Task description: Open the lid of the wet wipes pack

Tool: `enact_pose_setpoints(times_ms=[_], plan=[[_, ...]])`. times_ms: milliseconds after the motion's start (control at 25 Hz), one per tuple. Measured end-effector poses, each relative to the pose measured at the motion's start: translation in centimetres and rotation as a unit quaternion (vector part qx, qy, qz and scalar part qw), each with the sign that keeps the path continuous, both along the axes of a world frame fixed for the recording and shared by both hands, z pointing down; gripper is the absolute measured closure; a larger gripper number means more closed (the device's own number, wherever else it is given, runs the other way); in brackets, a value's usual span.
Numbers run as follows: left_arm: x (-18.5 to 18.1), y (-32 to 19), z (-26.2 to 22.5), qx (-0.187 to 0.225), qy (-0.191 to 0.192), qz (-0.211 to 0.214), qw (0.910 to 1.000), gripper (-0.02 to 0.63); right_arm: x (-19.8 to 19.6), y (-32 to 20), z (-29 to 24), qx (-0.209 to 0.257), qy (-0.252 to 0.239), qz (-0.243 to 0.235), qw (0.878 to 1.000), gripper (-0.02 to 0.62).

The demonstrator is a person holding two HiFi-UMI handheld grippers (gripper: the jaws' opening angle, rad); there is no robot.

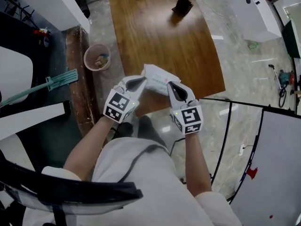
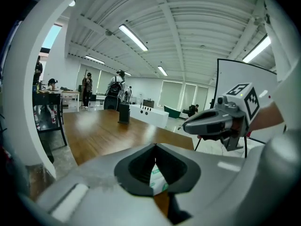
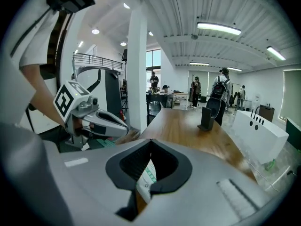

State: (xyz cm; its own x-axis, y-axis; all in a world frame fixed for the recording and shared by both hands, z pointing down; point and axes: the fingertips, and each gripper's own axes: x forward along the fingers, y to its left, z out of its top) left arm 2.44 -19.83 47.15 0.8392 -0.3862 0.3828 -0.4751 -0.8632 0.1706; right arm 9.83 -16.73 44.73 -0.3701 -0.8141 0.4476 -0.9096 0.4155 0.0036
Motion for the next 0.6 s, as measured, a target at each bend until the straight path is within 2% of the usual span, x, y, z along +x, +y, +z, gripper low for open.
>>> enact_pose_setpoints(times_ms=[280, 440, 600], plan=[[1.2, 0.3, 4.0, 0.012, -0.050, 0.001, 0.9987, 0.598, -0.4, -1.1, 3.9, -0.031, 0.042, -0.055, 0.997, 0.586], [1.3, 0.9, 6.9, -0.004, -0.072, -0.005, 0.9974, 0.598, -0.5, -1.1, 6.1, -0.053, 0.063, -0.081, 0.993, 0.578], [1.6, 1.3, 9.1, -0.017, -0.086, -0.014, 0.9960, 0.597, -0.8, -0.9, 8.6, -0.085, 0.080, -0.110, 0.987, 0.542]])
